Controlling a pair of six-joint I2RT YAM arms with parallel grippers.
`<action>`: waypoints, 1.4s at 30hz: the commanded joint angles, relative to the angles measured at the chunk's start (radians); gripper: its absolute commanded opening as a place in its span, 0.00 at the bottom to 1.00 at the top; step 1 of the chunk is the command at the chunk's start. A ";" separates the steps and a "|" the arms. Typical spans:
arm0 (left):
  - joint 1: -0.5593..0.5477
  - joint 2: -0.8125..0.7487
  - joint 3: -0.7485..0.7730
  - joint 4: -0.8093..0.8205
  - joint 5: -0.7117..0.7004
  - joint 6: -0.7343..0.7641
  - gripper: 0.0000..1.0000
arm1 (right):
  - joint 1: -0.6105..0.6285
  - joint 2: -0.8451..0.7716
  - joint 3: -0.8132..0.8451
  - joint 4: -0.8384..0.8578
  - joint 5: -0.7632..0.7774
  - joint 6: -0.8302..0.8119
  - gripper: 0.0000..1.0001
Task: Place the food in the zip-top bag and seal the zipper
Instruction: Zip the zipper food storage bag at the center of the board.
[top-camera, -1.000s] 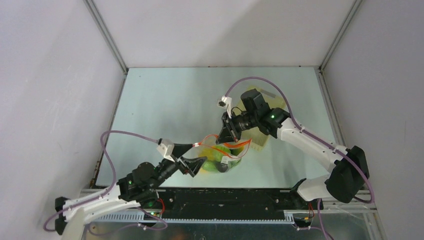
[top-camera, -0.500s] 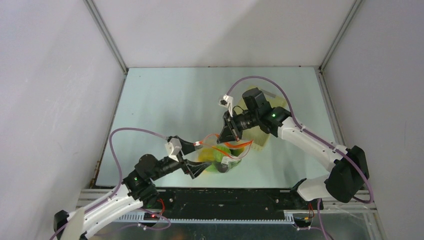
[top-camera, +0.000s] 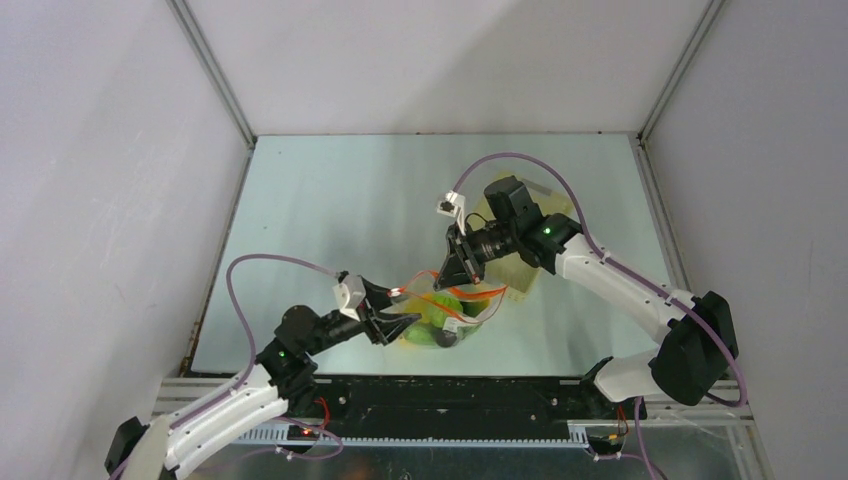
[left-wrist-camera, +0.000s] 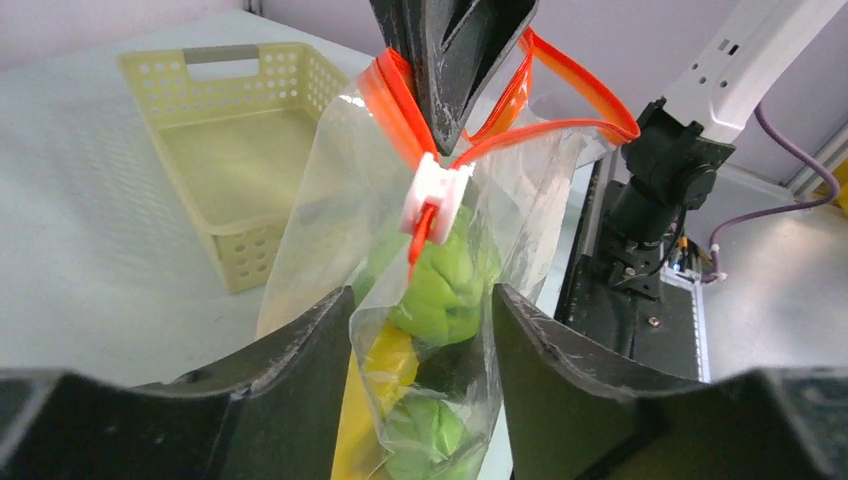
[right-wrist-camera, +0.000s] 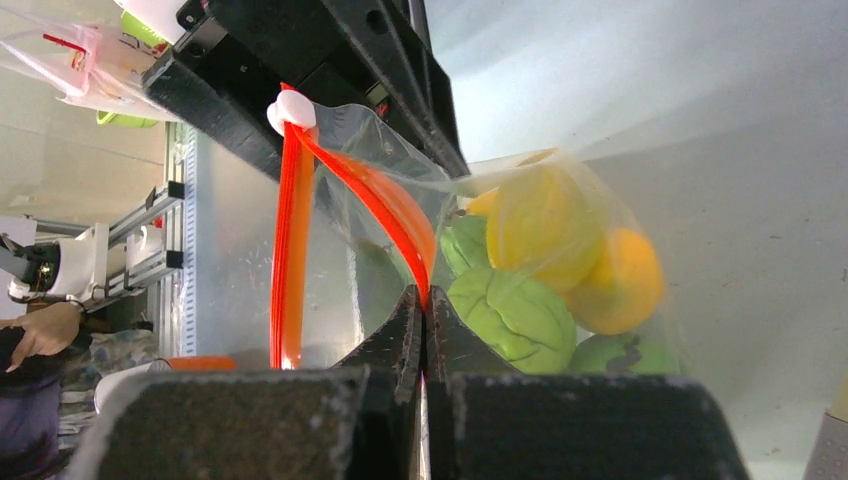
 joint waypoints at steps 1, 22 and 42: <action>0.022 0.018 0.010 0.104 0.072 0.008 0.52 | -0.005 0.002 0.043 -0.009 -0.021 -0.011 0.00; 0.024 -0.010 0.151 -0.118 0.162 0.002 0.00 | -0.013 -0.031 0.043 -0.026 0.108 -0.018 0.16; 0.013 0.030 0.311 -0.311 0.305 0.106 0.00 | 0.155 -0.215 0.085 0.104 0.169 -0.115 0.66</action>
